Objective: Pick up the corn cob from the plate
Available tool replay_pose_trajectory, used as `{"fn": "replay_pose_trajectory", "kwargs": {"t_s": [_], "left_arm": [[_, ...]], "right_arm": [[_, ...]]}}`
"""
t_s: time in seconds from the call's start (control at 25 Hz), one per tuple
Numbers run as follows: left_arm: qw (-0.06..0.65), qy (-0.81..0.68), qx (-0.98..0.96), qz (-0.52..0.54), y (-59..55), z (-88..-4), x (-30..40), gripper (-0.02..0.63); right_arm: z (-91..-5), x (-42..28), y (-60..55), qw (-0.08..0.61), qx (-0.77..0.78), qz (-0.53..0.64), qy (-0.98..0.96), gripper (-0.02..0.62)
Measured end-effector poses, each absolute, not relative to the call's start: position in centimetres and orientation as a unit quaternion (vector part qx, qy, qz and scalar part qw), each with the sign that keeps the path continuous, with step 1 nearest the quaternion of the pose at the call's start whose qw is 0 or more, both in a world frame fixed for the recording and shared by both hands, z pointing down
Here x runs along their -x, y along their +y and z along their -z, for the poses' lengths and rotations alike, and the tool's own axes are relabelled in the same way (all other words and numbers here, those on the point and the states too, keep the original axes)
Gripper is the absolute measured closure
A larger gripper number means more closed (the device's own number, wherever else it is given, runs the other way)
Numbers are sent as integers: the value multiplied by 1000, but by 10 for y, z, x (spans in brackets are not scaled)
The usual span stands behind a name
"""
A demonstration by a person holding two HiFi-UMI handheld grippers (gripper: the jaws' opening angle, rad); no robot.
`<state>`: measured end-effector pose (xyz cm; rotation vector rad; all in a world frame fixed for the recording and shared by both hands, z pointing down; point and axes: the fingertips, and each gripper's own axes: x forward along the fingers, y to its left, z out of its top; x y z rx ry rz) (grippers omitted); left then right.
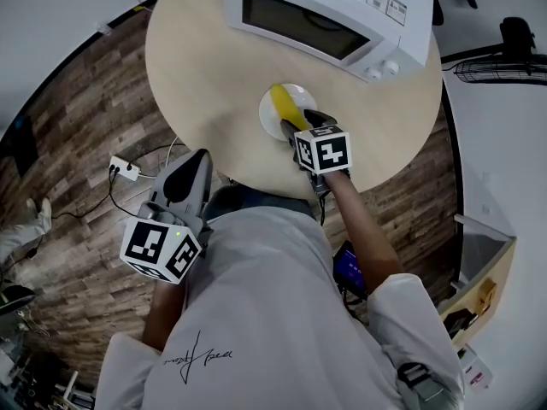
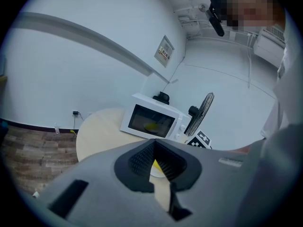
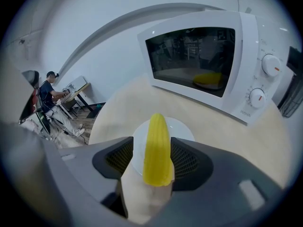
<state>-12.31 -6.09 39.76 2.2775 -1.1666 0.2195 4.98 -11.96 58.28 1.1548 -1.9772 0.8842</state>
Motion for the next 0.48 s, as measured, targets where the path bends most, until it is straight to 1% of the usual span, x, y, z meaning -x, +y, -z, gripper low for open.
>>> {"fn": "replay_pose_trajectory", "kwargs": {"t_s": [0.16,0.48], "left_arm": [[285,-441,-847,-80,-63,-397,125,615],[284,-438,-848,-90,-66,-398,129,615]], "right_arm": [[-595,-49,-125,364,-438,-327,-754,327],[-614,-48,-134,387,-439,-324,-743,322]]}}
